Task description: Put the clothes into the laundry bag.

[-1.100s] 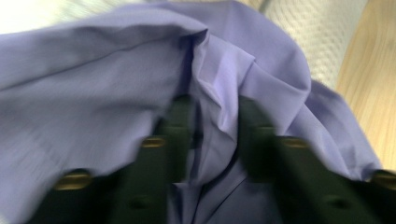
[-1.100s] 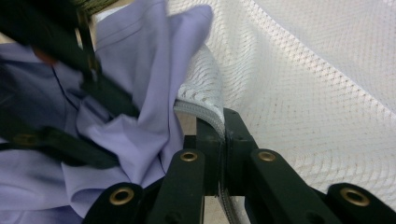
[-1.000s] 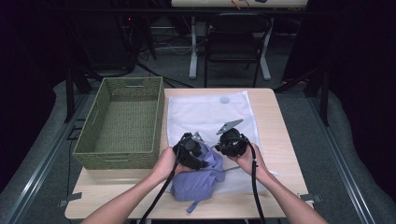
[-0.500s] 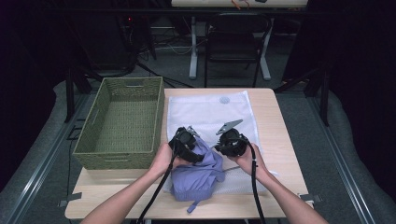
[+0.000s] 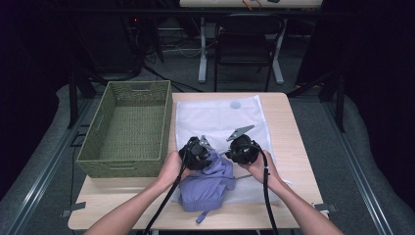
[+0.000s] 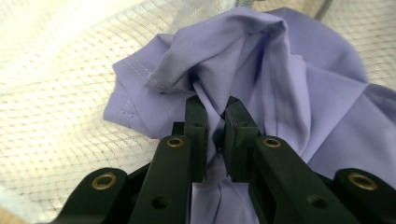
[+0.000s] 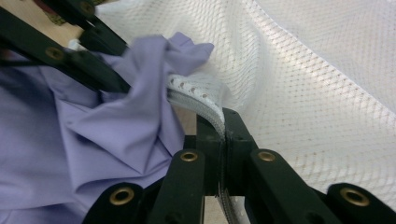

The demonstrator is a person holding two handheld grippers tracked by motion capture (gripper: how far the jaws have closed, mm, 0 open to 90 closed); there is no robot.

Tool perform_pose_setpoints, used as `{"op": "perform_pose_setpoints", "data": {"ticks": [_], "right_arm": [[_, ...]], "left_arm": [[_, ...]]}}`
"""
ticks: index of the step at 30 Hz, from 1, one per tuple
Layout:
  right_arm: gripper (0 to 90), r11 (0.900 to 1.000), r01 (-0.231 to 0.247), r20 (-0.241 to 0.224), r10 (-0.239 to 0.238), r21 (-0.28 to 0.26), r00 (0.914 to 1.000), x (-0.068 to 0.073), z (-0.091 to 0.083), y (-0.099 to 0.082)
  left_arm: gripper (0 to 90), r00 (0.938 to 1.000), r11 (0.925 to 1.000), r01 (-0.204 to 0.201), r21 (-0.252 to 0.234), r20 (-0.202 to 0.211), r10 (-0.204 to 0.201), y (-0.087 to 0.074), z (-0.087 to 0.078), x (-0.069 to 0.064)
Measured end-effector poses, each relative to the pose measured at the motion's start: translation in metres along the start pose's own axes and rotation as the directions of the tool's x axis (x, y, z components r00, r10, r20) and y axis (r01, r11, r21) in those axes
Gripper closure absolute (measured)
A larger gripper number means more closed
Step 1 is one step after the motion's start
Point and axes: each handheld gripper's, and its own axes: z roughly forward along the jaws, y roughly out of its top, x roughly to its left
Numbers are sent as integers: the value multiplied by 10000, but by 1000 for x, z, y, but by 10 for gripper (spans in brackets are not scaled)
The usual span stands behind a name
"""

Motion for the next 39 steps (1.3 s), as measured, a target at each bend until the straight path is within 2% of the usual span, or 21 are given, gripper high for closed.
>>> {"op": "perform_pose_setpoints", "data": {"ticks": [7, 14, 16, 21, 26, 29, 35, 39], "right_arm": [[874, 10000, -77, 94, 77, 19, 9999, -1, 1, 0], [874, 9999, -144, 111, 144, -1, 9998, -2, 1, 0], [874, 9999, -155, 98, 156, -18, 9998, -2, 1, 0], [874, 9996, -246, 162, 248, -110, 9996, -1, 1, 0], [874, 9999, -113, 34, 114, -24, 9999, 3, 2, 1], [875, 9999, -101, 90, 100, 42, 9999, 2, 2, 1], [874, 9995, -310, 223, 308, 107, 9993, -4, 3, -1], [874, 9996, -241, 250, 237, 177, 9994, -3, 3, -1]], "left_arm": [[814, 9999, 9993, -145, -347, -46, 144, -1, -12, -6], [812, 9991, 9985, -390, -384, 125, 395, 2, -7, -11], [812, 9988, 9987, -311, -400, 352, 325, 3, -3, -12], [812, 9943, 9985, -411, -354, 971, 444, 2, 8, -17], [814, 9928, 9989, -440, -160, 1110, 455, 2, 20, -19], [808, 9939, 9982, -499, -339, 972, 530, 4, 15, -20], [773, 9961, 9969, -331, -712, 787, 387, 1, 4, -16], [741, 9968, 9959, -453, -788, 619, 502, 0, -3, -19]]}}
